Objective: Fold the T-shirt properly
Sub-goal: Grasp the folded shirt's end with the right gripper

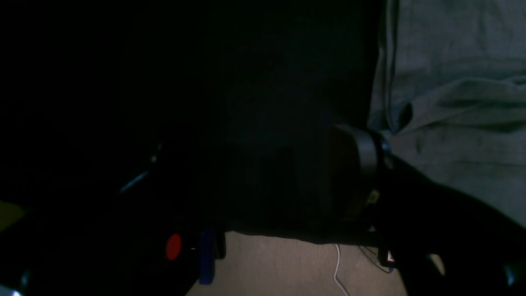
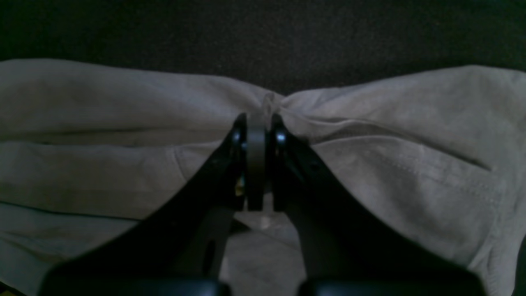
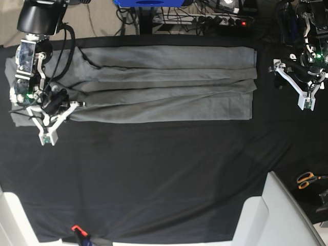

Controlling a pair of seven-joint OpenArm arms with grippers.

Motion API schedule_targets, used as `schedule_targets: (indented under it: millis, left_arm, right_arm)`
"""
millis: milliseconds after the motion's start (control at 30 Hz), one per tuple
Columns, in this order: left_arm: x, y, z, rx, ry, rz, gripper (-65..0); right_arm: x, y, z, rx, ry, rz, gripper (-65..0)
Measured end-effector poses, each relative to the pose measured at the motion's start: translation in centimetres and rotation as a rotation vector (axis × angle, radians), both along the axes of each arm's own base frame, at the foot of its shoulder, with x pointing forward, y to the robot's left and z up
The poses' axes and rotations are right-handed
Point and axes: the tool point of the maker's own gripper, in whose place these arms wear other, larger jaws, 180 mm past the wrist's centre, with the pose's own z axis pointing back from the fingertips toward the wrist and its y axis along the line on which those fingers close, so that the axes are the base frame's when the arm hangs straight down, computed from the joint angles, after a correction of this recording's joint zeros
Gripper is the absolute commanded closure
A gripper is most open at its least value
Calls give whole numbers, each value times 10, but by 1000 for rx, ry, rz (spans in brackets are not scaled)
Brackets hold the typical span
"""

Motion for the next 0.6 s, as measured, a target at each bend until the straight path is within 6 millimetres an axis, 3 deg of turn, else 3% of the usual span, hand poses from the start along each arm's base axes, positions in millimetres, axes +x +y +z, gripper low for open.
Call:
schedule_targets:
  millis: [200, 333, 433, 600]
  left_arm:
    - [0, 0, 0, 0, 0, 0, -471]
    - [0, 0, 0, 0, 0, 0, -471]
    - [0, 0, 0, 0, 0, 0, -471]
    - [0, 0, 0, 0, 0, 0, -471]
  right_arm:
    - [0, 0, 0, 0, -1, 0, -74]
    - [0, 0, 0, 0, -1, 0, -68]
    - [0, 0, 0, 1, -2, 0, -3]
    - [-8, 8, -6, 20, 11, -3, -5]
